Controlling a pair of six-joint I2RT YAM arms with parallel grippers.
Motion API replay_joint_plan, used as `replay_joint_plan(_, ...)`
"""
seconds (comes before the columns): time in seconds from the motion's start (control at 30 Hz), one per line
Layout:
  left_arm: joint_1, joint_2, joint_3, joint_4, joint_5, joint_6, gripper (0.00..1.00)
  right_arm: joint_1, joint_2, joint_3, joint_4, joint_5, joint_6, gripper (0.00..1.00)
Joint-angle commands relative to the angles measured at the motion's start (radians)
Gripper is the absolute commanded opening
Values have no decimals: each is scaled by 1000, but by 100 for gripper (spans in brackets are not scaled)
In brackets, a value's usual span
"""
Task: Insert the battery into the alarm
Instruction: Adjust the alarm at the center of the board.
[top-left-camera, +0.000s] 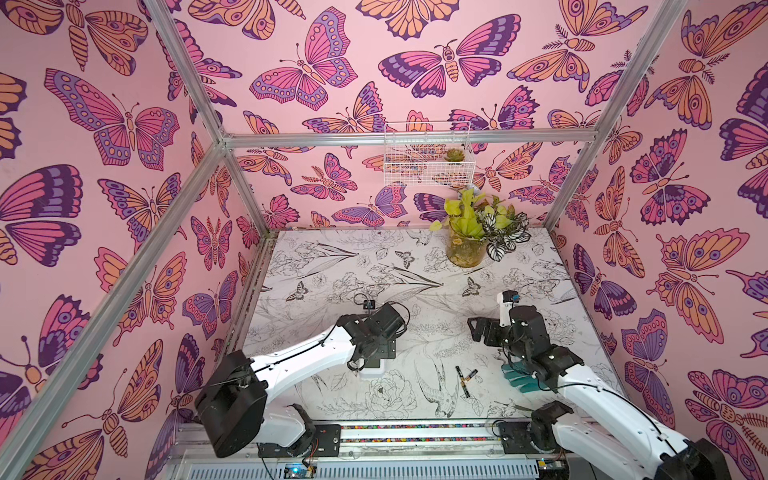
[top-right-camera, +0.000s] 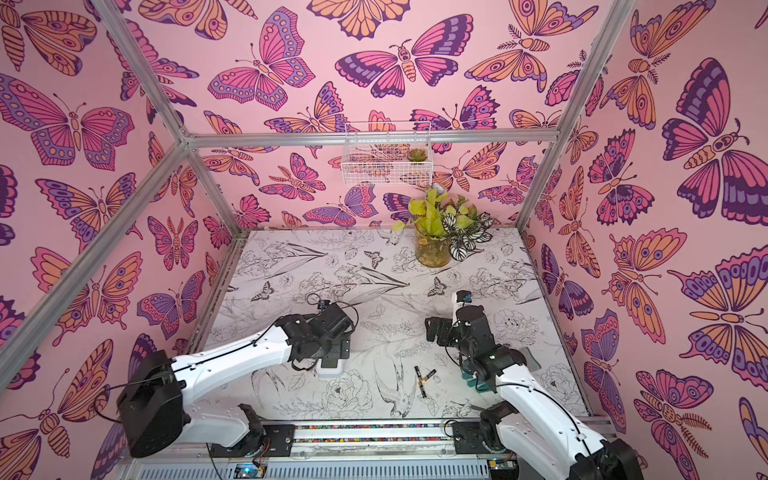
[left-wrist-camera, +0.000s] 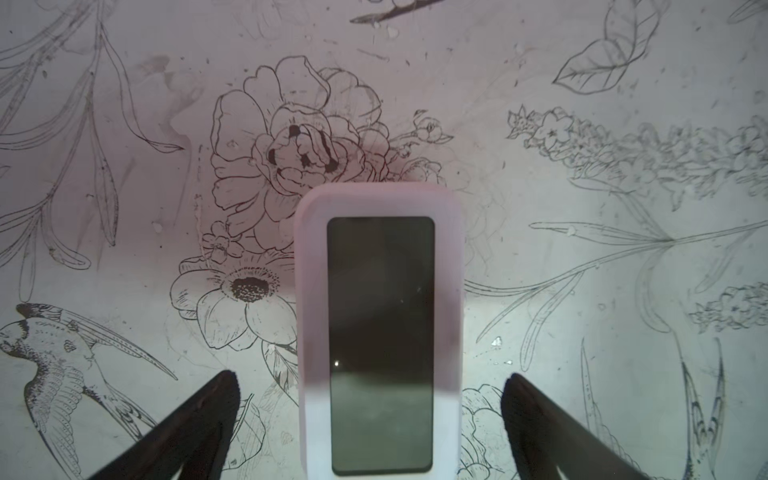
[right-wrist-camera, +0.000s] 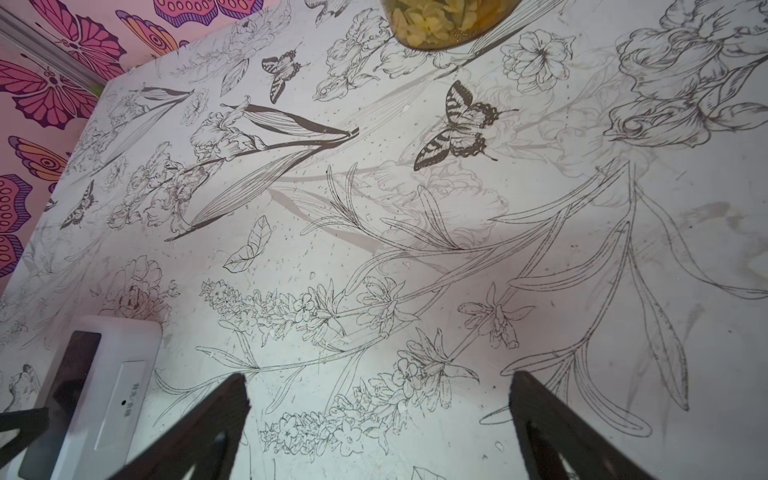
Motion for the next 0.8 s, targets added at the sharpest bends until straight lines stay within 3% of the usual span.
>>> replay_joint_plan(0.0, -4, 56, 34, -54, -32, -38, 100, 6, -20, -15, 28, 17, -16, 99)
replay_joint_plan(0.47, -3, 175, 12, 80, -4, -45, 99, 7, 5, -27, 60, -1, -7, 99)
replay_joint_plan(0.77, 10, 216, 2, 118, -13, -49, 85, 12, 25, -29, 77, -4, 2, 99)
